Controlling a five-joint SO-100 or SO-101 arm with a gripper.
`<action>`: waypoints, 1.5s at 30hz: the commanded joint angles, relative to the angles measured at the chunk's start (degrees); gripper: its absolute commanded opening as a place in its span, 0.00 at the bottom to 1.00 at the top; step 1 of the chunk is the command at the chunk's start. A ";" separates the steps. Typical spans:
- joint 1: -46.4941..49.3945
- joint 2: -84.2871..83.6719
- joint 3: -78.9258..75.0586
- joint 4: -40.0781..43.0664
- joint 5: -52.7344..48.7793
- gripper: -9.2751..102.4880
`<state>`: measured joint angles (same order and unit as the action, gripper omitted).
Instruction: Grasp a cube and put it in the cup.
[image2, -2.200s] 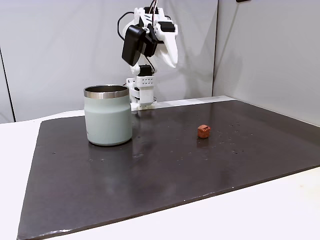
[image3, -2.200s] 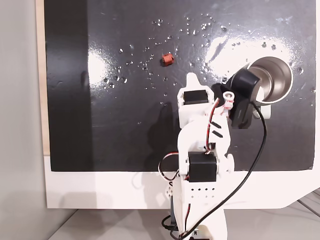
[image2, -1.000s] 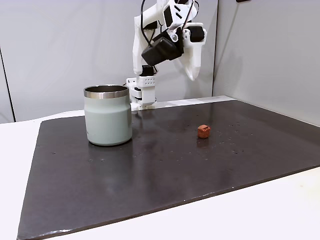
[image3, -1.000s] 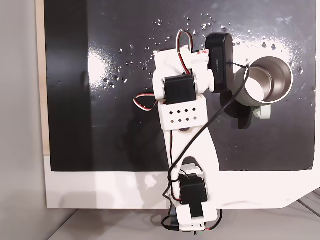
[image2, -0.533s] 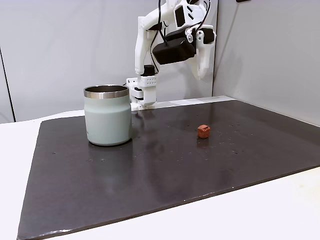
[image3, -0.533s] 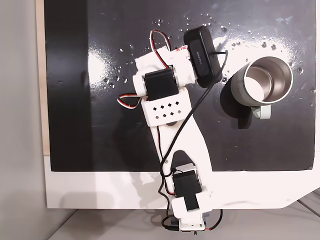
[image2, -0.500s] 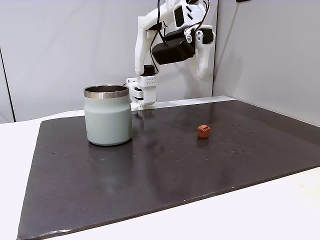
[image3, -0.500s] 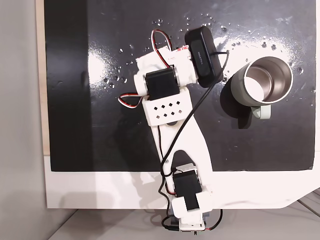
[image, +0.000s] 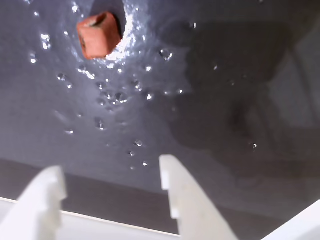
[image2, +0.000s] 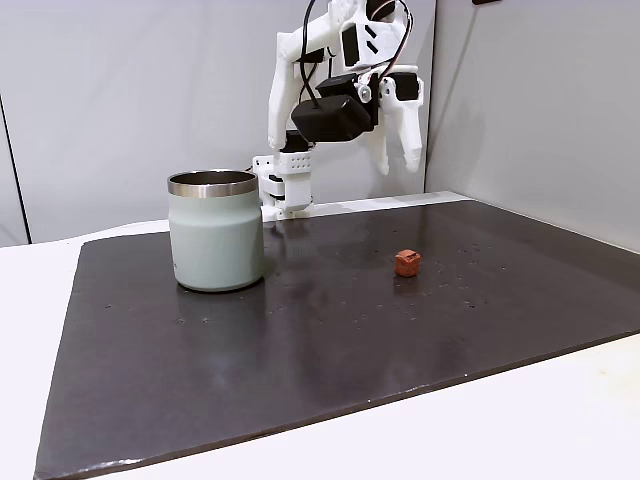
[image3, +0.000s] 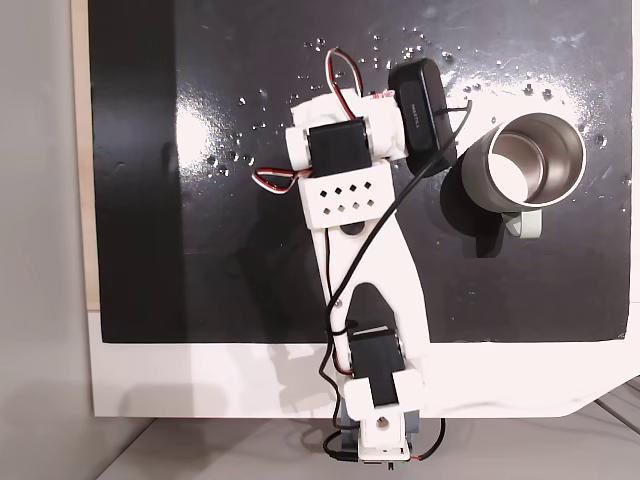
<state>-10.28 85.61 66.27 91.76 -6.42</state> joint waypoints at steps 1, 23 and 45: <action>0.70 -0.44 -5.19 -0.88 0.53 0.30; 6.15 -19.34 -22.32 3.96 2.20 0.31; 4.92 -41.57 -44.12 11.25 2.37 0.30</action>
<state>-4.66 43.77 26.37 102.30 -4.66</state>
